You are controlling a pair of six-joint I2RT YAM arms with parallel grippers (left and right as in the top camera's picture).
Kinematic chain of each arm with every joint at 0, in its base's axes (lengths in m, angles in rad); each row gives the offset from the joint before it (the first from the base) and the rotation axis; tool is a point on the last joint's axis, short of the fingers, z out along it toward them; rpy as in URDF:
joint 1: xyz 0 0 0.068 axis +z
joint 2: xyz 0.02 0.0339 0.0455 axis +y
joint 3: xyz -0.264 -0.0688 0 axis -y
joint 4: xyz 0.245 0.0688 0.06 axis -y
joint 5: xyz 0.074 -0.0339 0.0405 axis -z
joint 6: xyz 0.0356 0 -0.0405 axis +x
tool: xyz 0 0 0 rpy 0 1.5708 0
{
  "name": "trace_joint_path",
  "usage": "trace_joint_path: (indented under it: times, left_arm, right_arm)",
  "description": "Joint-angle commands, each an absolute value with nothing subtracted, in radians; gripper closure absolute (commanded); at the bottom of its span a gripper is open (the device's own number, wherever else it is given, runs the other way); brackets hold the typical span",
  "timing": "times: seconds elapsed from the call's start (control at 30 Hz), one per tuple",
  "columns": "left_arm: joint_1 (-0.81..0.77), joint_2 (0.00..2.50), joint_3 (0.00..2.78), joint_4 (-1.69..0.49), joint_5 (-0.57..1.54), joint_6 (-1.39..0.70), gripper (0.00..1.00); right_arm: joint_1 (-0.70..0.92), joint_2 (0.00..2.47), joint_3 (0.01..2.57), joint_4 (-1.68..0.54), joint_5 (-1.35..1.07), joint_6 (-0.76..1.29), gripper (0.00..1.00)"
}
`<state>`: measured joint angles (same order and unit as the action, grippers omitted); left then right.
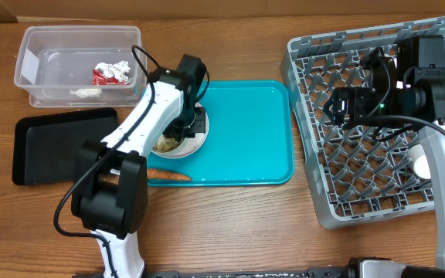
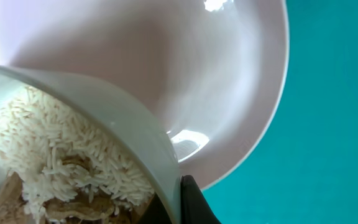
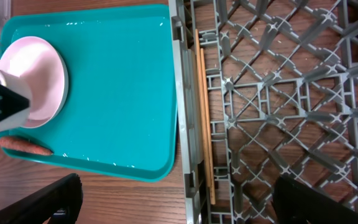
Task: Sort waste into correct bins and load items into the dishwasher
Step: 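Carry the bowl left over the black tray and tip it over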
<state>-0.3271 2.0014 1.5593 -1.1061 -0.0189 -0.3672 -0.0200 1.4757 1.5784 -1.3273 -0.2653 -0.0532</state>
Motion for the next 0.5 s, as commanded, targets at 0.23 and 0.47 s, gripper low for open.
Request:
trace_joint_path:
  times: [0.23, 0.47]
  left_arm:
    - [-0.220, 1.897, 1.646, -1.266, -0.105, -0.454, 0.96]
    - [-0.039, 1.796, 1.646, -1.283, 0.019, -0.345, 0.96]
  right_arm:
    - [-0.023, 1.471, 1.596, -1.323, -0.255, -0.054, 0.00]
    - [-0.023, 1.471, 1.596, -1.323, -0.255, -0.054, 0.00]
